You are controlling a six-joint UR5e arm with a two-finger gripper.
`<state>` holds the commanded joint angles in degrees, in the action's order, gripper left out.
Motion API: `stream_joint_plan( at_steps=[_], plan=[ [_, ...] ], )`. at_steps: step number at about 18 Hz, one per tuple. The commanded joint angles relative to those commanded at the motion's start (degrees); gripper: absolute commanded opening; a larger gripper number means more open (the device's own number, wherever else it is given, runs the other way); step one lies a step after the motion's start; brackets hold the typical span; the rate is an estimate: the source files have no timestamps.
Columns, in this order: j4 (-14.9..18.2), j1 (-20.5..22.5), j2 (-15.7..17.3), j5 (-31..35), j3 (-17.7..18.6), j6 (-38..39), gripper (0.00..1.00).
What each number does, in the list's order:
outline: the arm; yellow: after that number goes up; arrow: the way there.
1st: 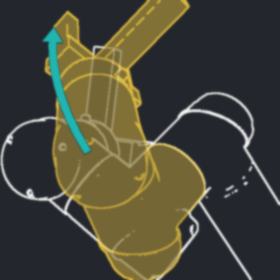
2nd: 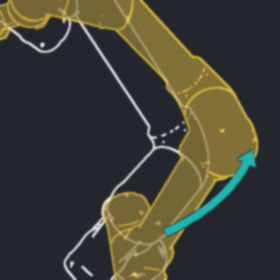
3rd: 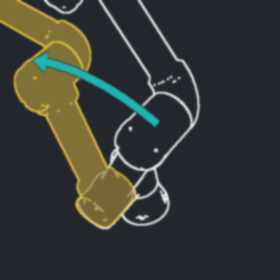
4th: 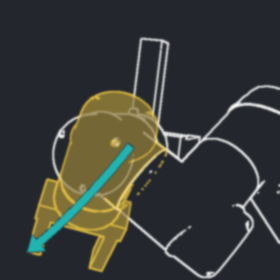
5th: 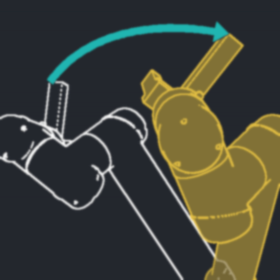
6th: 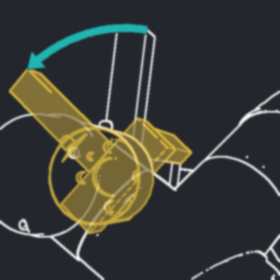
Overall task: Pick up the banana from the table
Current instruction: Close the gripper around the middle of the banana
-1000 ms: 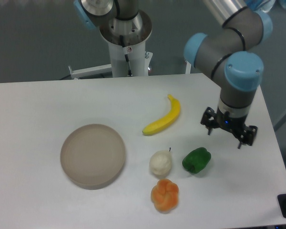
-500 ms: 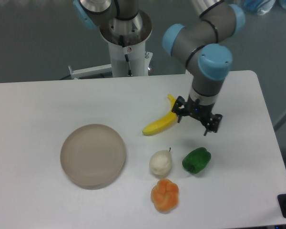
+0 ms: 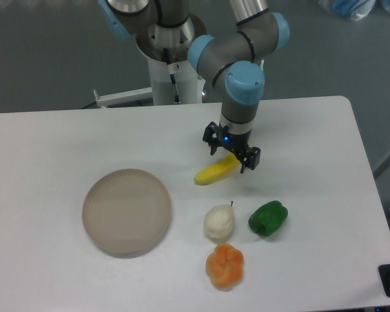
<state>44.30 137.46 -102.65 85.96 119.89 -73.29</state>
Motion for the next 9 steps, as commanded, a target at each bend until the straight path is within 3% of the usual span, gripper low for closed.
stream_joint_plan(
  at_steps=[3, 9],
  plan=[
    [-0.88, 0.61, -0.88, 1.14, 0.26, -4.30, 1.00],
    [-0.97, 0.79, -1.76, 1.23, 0.44, -3.79, 1.00]
  ],
)
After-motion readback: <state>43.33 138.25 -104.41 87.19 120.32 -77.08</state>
